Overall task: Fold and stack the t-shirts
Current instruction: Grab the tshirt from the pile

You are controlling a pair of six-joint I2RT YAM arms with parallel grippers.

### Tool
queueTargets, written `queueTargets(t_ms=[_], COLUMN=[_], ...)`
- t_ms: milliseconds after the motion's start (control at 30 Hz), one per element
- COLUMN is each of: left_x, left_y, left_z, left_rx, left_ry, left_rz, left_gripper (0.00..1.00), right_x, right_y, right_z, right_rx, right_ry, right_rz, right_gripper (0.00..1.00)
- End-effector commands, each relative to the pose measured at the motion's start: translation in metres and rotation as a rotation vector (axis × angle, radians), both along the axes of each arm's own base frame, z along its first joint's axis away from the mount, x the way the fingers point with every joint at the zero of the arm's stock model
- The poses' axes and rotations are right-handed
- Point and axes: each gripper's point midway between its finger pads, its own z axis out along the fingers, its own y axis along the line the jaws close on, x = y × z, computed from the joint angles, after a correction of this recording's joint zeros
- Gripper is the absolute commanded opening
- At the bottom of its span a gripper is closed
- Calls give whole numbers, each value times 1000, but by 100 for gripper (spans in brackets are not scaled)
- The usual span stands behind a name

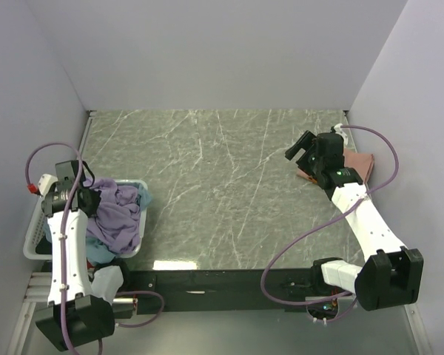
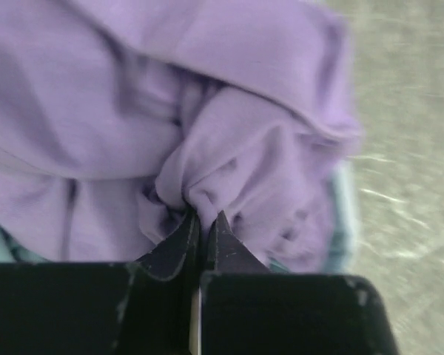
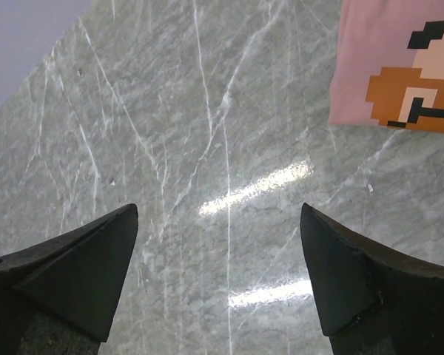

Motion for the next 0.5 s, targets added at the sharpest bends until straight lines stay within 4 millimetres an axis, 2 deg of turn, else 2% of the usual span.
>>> queueTargets(t_ms=[0, 33, 67, 133, 167, 233, 300, 333, 400, 433, 467], left_x=[33, 38, 43, 49, 54, 63, 75, 80, 94, 102, 113], left_y=[-7, -8, -8, -10, -11, -16, -22, -26, -47, -56, -79], left_z=[67, 81, 103, 128, 149, 176, 217, 230, 262, 284, 297], left_rx=[11, 12, 20, 16, 24, 29, 54, 63, 52, 65, 33], left_ry=[-261, -311, -375, -446, -494, -567, -683, -724, -826, -905, -941], left_rz=[-73, -72, -68, -70, -84, -134, -188, -220, -323, -373, -465], left_gripper=[0, 0, 0, 0, 0, 0, 1, 0, 1, 1, 1], right_x=[6, 6, 6, 8, 9, 10, 11, 11, 12, 13, 14], right_y=[-3, -4, -6, -8, -8, -10, -11, -11, -11, -12, -11], right_z=[10, 10, 10, 15, 18, 23, 27, 28, 32, 35, 36], right_rx=[0, -3, -7, -13, -14, -19, -23, -22, -21, -18, -17], right_ry=[-45, -45, -44, -53, -59, -66, -74, -77, -85, -92, -94], right_rz=[-2, -4, -10, -14, -15, -22, -28, -27, -29, -34, -31], right_gripper=[95, 95, 95, 94, 94, 94, 94, 94, 94, 93, 93])
